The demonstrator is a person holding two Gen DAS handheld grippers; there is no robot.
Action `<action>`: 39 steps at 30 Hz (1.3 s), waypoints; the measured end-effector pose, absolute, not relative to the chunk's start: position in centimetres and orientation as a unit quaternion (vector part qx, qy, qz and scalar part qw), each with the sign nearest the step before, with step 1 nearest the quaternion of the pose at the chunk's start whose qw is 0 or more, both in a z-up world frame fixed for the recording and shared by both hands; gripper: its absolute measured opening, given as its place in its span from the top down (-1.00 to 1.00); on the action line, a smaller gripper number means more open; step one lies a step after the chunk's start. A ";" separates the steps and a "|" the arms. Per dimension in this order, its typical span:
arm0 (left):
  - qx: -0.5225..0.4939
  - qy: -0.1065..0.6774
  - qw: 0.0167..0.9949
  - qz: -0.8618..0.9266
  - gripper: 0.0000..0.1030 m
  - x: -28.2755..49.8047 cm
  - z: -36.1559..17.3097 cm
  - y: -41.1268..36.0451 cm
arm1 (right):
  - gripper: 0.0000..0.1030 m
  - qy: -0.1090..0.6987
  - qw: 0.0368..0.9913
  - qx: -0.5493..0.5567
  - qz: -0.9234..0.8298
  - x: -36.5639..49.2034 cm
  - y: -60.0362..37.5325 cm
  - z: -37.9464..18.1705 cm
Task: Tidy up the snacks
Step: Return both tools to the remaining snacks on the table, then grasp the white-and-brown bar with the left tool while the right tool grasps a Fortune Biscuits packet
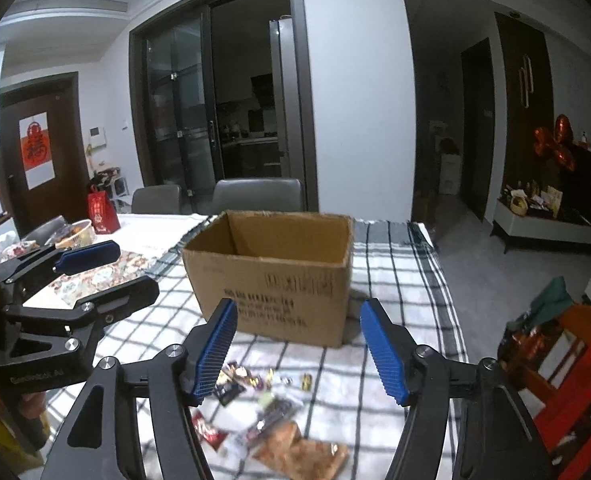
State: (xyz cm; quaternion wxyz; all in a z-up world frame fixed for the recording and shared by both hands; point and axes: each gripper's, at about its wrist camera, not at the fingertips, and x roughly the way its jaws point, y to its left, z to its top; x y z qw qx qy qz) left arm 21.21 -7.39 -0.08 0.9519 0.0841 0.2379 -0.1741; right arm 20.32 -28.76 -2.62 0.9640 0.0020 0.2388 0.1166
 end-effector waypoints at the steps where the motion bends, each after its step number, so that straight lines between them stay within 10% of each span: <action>1: 0.087 0.240 0.951 -0.176 -0.34 21.0 -0.4 -7.6 | -0.26 0.241 0.964 0.003 0.115 20.1 -28.8 -2.8; 39: 0.073 0.427 0.863 -0.260 0.16 24.0 -14.7 -10.5 | -0.41 0.430 0.887 0.135 0.099 21.0 -31.4 -17.9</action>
